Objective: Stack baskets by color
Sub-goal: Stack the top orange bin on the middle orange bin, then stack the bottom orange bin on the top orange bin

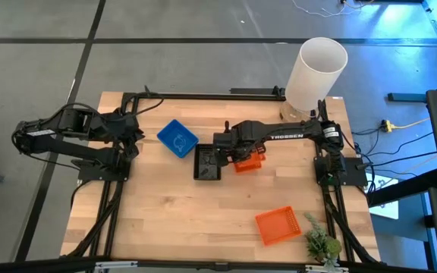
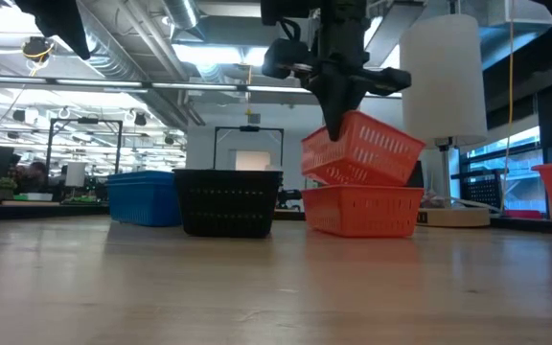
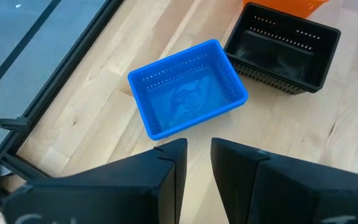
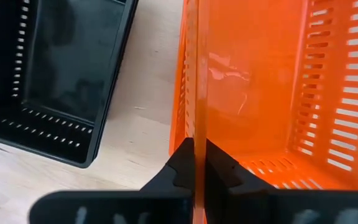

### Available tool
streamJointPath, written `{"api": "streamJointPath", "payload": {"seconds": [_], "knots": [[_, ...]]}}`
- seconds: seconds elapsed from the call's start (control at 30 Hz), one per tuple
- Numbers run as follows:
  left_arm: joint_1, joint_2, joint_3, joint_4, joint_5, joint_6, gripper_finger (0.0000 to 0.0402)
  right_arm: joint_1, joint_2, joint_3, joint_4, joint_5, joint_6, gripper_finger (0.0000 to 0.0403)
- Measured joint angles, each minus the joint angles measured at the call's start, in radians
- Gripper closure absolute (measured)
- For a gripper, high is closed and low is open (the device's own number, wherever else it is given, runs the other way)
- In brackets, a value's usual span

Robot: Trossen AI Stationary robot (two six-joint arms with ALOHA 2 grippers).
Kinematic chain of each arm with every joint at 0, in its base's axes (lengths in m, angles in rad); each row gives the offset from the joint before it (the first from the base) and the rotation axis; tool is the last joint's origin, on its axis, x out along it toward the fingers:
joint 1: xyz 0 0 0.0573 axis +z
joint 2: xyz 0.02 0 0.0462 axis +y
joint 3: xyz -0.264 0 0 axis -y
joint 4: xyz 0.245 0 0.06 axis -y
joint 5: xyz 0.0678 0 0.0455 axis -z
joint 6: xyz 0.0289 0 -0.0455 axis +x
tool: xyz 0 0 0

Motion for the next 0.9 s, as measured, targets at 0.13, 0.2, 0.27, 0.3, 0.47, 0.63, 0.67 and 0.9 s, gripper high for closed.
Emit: {"api": "streamJointPath", "payload": {"seconds": [0.13,0.2,0.27,0.3,0.47,0.63,0.67,0.9], "knots": [[0.0,0.0,0.0,0.0,0.0,0.0,0.0337,0.0,0.0,-0.002,0.001,0.026,-0.008,0.0389],[0.0,0.0,0.0,-0.001,0.0,0.0,0.0337,0.0,0.0,-0.022,0.015,0.025,-0.007,0.0381],[0.0,0.0,0.0,-0.001,0.0,0.0,0.0337,0.0,0.002,-0.05,0.021,0.009,-0.007,0.037],[0.0,0.0,0.0,-0.001,0.0,0.0,0.0337,0.0,0.002,-0.071,0.031,-0.011,-0.006,0.0365],[0.0,0.0,0.0,-0.003,0.0,0.0,0.0337,0.0,0.003,-0.168,0.096,-0.134,-0.004,0.0344],[0.0,0.0,0.0,-0.003,0.0,0.0,0.0337,0.0,0.003,-0.188,0.1,-0.182,-0.004,0.0341],[0.0,0.0,0.0,-0.003,0.0,0.0,0.0337,0.0,0.003,-0.187,0.101,-0.182,-0.004,0.0341],[0.0,0.0,0.0,-0.003,0.0,0.0,0.0337,0.0,0.002,-0.14,0.069,-0.179,-0.017,0.0341]]}}
